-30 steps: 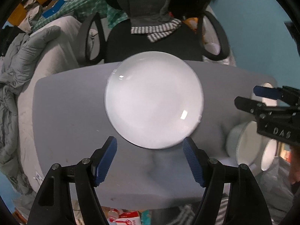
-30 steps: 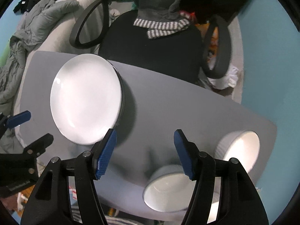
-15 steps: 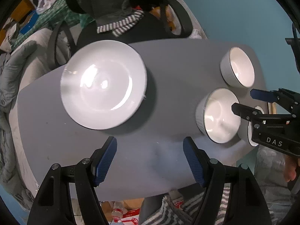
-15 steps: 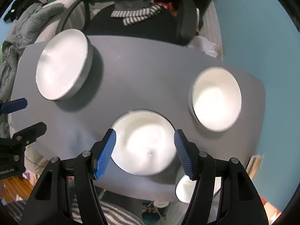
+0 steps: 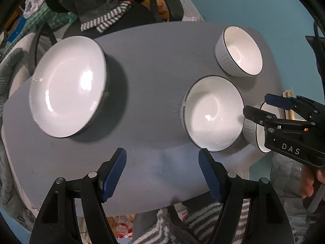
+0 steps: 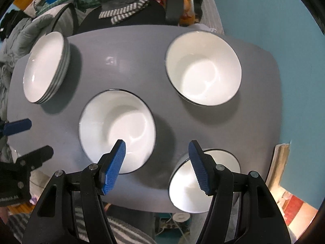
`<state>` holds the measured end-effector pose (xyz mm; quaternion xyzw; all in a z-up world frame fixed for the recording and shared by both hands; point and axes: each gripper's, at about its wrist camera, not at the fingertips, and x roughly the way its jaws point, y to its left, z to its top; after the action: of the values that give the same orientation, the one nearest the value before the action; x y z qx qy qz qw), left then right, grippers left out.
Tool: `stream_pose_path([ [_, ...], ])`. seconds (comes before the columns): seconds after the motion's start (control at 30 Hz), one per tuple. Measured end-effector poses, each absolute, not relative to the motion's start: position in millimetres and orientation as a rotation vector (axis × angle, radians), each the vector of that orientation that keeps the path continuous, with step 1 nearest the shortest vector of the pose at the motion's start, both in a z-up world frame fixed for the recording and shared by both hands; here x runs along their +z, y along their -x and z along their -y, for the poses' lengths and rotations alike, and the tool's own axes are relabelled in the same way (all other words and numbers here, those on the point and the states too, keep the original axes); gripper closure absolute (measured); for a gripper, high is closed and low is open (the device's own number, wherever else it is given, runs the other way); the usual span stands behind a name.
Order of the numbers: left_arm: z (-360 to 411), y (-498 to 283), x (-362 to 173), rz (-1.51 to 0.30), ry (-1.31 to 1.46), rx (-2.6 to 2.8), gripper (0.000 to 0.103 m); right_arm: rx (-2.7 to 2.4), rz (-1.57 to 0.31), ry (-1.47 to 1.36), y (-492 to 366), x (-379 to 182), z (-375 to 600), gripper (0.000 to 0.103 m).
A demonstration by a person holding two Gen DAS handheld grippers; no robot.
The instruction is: Organize plates and bowls
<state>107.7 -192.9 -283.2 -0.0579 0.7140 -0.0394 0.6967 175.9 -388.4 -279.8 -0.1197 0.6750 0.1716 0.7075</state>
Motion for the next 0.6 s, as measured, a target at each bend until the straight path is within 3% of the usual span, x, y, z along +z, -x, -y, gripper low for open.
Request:
stream_pose_path([
  [0.6, 217.7, -125.4, -320.5, -1.655, 0.158, -0.060, 0.028, 0.456, -1.548, 0.227, -190.9, -311.5, 400.8, 0.039],
])
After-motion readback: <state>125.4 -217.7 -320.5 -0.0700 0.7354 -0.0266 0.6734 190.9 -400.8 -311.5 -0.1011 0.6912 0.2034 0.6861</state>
